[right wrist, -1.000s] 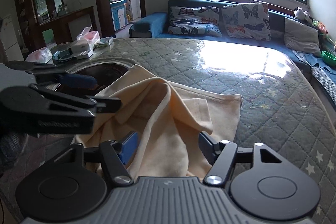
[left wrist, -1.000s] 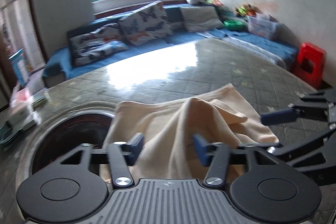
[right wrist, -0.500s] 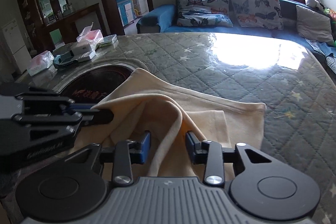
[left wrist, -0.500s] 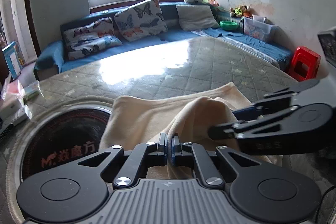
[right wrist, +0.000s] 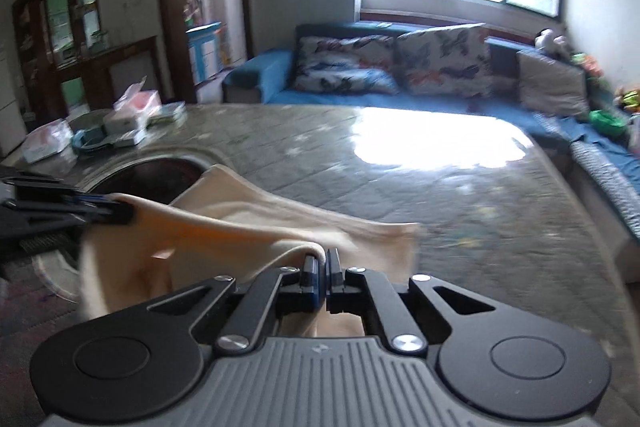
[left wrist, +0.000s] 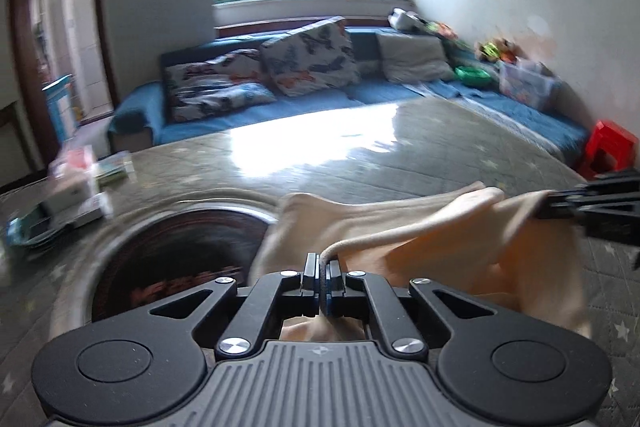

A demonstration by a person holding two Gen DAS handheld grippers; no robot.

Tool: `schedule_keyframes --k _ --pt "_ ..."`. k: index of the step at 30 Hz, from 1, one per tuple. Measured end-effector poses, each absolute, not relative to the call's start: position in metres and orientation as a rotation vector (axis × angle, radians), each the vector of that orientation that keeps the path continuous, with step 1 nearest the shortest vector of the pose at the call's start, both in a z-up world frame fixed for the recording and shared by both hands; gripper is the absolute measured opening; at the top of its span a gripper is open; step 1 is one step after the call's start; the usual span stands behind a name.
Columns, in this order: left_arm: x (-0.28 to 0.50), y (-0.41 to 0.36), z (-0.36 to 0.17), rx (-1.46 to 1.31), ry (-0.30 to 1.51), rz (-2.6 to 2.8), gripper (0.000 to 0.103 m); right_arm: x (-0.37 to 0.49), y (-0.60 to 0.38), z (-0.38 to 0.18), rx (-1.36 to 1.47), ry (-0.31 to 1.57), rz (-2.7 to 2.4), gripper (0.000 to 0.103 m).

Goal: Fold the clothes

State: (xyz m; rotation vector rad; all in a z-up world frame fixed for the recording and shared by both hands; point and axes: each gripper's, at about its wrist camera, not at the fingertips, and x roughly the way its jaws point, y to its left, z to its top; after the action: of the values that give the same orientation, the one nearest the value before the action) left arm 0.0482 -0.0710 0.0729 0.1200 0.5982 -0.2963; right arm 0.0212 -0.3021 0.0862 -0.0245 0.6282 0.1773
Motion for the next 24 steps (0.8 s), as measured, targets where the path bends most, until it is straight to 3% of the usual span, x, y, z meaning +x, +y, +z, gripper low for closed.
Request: schedule_keyframes --k 10,15,17,24 --pt "-0.020 0.027 0.075 0.000 0.615 -0.107 0.003 -0.055 -0.378 0.091 0.081 0.581 -0.043 0.002" --pt "-0.040 0.049 0.050 -0.028 0.717 -0.072 0.006 -0.080 -0.409 0.058 0.159 0.708 -0.108 0.007" --pt "-0.042 0.051 0.046 -0.032 0.746 -0.080 0.009 -0.083 -0.414 0.047 0.157 0.752 -0.109 0.022" --pt "-0.067 0.038 0.059 0.047 0.688 -0.181 0.025 -0.085 -0.406 0.055 0.042 0.744 -0.056 0.037"
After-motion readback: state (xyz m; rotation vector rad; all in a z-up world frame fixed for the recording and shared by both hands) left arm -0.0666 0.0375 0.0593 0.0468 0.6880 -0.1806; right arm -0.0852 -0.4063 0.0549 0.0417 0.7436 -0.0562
